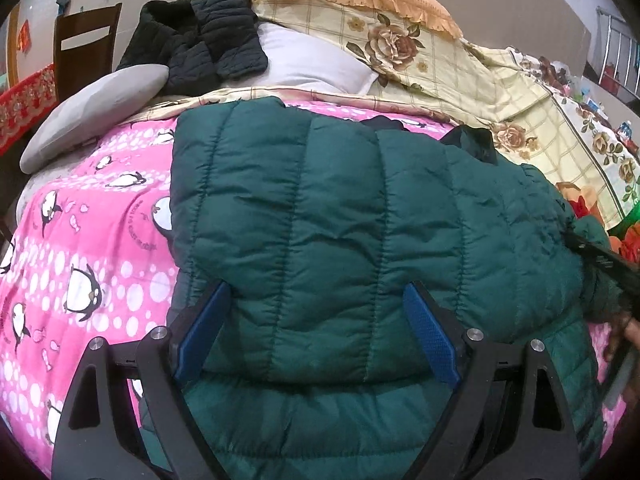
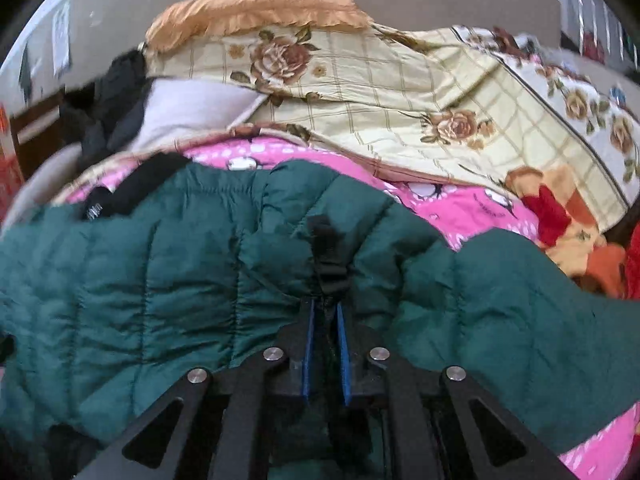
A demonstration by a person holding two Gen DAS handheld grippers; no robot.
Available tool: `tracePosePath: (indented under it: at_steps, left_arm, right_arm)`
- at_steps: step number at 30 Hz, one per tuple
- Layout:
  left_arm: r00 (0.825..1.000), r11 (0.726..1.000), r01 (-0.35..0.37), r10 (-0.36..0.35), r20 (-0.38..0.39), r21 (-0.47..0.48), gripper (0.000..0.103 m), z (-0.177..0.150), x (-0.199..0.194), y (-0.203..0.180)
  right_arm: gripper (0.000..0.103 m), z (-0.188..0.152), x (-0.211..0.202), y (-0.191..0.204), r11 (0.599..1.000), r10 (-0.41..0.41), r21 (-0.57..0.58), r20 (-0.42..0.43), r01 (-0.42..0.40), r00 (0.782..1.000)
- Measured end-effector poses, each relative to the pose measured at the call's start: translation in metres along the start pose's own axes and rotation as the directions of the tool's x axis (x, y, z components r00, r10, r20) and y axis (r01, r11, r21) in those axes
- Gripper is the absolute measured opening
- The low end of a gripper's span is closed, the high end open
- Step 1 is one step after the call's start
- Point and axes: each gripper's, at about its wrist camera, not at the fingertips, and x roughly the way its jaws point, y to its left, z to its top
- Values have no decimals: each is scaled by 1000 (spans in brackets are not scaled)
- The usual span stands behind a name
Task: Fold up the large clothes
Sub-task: 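Press the side flat with the right tool, open, and move toward the sleeve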
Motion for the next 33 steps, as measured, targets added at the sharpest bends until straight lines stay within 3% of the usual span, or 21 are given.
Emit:
tracePosePath:
  at_steps: [2,3,12,16,19,22,28,33]
  left_arm:
    - [1000,1000,-2,2,5,3,88,-1,-1,0]
    - [1000,1000,-1,1,7,2,88,-1,0,0]
    - [999,1000,8,-8,37,5,88,-4,-21,-3]
    - [999,1000,13,-13,38,13,88,-5,-27,-3]
    - [999,1000,10,-11,47,13,88,-6,-31,0]
    - [999,1000,15,-15,48,8,88,-5,-33,2]
    - [997,999,30,-33,72,41,88,-8,-48,-4]
    - [991,994,107,-108,82,12,88,-7,-58,-7]
  right_arm:
    - [59,-1,-17,-12,999,29,36,9,-29,1000]
    - [62,-3,-26,-16,998,46,45,21,-47,999]
    - [63,-18,-69,3,994,108,-38,39,-107,993]
    - [62,-29,-52,21,991,119,-66,-14,-119,993]
    - [62,-37,-42,37,990,76,-115,-27,-79,997]
    - [62,-45,-21,43,988,39,-142,-99,-53,994]
    - [62,-46,-41,20,992,122,-32,-82,-125,989]
    - [62,-48,-73,-26,994,98,45,-47,-95,994]
